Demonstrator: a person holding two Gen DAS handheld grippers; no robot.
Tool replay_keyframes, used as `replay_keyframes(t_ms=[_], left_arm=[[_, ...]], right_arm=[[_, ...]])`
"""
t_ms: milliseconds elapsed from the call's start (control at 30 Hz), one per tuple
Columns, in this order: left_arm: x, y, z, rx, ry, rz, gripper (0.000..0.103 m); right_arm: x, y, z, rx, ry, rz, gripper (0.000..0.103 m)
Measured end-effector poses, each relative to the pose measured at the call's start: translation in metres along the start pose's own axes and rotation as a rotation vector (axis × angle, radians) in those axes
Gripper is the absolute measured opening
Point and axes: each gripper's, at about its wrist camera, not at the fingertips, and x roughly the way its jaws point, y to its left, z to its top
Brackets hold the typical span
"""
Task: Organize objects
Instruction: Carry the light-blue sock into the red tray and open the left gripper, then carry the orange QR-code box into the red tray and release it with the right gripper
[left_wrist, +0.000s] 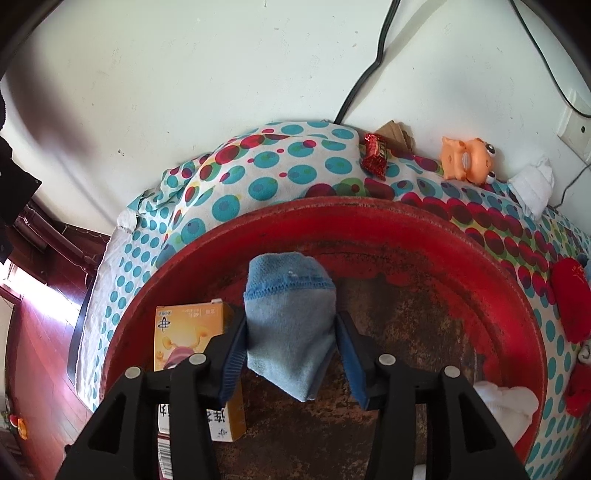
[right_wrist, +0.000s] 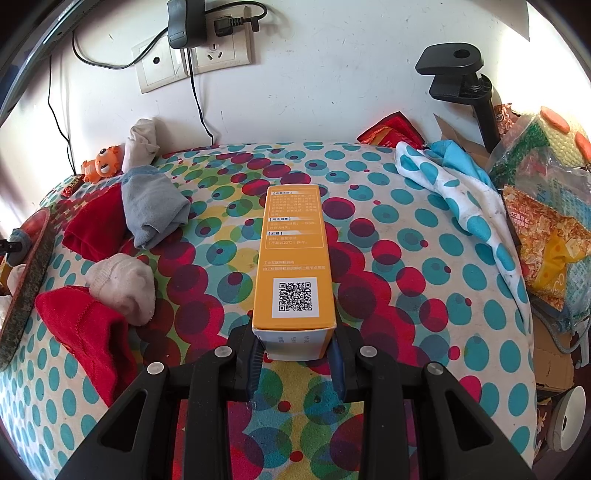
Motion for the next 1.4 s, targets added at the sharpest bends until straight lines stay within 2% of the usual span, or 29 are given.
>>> replay_keyframes(t_ms=[300, 467, 633, 767, 933, 1133, 1400], left_arm=[[-0.027, 0.001, -0.016, 0.012, -0.041, 0.014, 0.051], [-0.047, -0.004, -0.029, 0.0, -0.072, 0.055, 0.052], [-0.068, -0.011, -0.053, -0.007, -0.095, 0.091, 0.052], [-0.085, -0.014, -0.076, -0.007, -0.117, 0.102, 0.052], [-0.092, -0.013, -0.099, -0.02, -0.12, 0.116, 0.052], [-0.092, -0.005, -0.114, -0.069, -0.115, 0.112, 0.052], [-0.089, 0.009, -0.12, -0.099, -0.118, 0.144, 0.053]], right_arm=[[-0.003, -0.003, 0.0, 0.011, -0.016, -0.015, 0.028], [-0.007, -0.006, 0.0, 0.024, -0.033, -0.019, 0.028], [-0.011, -0.009, -0.001, 0.044, -0.052, -0.01, 0.028], [-0.011, -0.015, -0.002, 0.091, -0.028, 0.005, 0.028], [-0.029, -0.005, 0.001, 0.069, -0.047, 0.003, 0.028], [-0.056, 0.043, 0.013, -0.011, -0.08, 0.071, 0.028], [-0.064, 0.158, 0.024, -0.212, -0.081, 0.207, 0.028]])
